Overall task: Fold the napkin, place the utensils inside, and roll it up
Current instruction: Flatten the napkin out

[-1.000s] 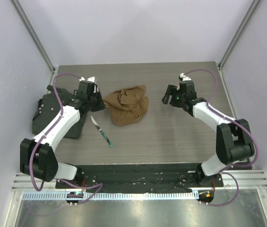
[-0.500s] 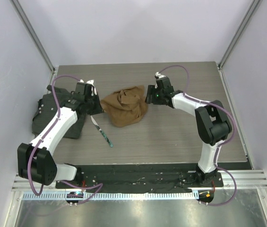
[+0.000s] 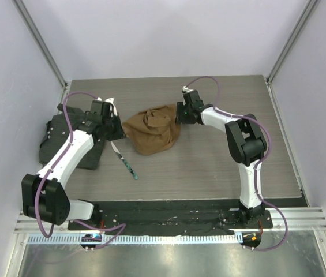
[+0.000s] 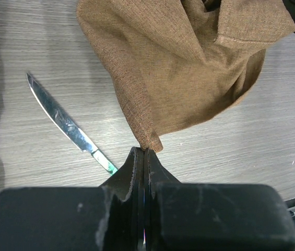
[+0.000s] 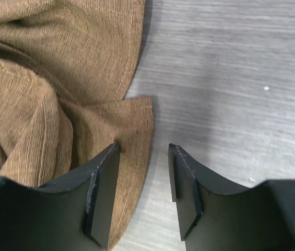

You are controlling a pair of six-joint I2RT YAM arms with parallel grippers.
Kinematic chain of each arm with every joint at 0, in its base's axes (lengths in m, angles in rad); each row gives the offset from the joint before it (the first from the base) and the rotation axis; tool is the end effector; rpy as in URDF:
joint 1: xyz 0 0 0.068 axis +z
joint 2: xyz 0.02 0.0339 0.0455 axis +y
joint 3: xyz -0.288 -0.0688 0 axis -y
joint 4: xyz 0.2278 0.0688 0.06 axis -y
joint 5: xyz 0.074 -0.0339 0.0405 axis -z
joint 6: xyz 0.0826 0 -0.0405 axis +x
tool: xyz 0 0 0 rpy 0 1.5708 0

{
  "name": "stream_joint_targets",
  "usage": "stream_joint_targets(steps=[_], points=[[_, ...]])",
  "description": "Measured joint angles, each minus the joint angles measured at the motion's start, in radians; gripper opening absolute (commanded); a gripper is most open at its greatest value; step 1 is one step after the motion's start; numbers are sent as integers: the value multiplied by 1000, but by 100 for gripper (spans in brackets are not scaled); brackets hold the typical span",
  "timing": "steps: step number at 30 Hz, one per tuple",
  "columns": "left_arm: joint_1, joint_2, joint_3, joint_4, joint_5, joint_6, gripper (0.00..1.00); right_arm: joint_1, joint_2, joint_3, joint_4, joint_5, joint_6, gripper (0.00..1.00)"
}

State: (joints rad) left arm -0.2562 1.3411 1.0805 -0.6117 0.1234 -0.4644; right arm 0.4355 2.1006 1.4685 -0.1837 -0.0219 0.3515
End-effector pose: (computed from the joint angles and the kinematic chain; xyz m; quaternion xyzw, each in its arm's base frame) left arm 0.2782 -0.0834 0.2738 -0.0765 0.9350 -0.1746 0.2992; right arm 0.4454 0.2092 0.1618 -0.0431 0.9285 0.1507 0.3365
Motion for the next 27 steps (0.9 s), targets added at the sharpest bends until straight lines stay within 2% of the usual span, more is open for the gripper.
stream_joint_targets(steps=[4,6,7,9,10,11,17,20,23,27], points=[[8,3,0,0,8,1,0,0,29,34,-14,-11,-9,48],[10,5,0,0,10,1,0,0,32,38,-19,-21,-9,42],[11,5,0,0,12,1,0,0,34,40,-20,-26,-10,29],[13,5,0,0,16,1,0,0,40,44,-22,-42,-15,17],[14,5,0,0,19,1,0,0,44,45,-24,-53,-14,3],[16,5,0,0,20,1,0,0,47,46,-23,-63,-18,1],[18,5,10,-2,21,-3,0,0,47,48,-29,-79,-25,1],[18,5,64,-18,13,-7,0,0,0,37,-59,-47,-36,1],[19,-1,161,-32,-13,-8,0,0,-121,25,-117,14,-59,1],[20,-47,293,-28,-61,-7,0,0,-399,27,-167,129,-92,1]])
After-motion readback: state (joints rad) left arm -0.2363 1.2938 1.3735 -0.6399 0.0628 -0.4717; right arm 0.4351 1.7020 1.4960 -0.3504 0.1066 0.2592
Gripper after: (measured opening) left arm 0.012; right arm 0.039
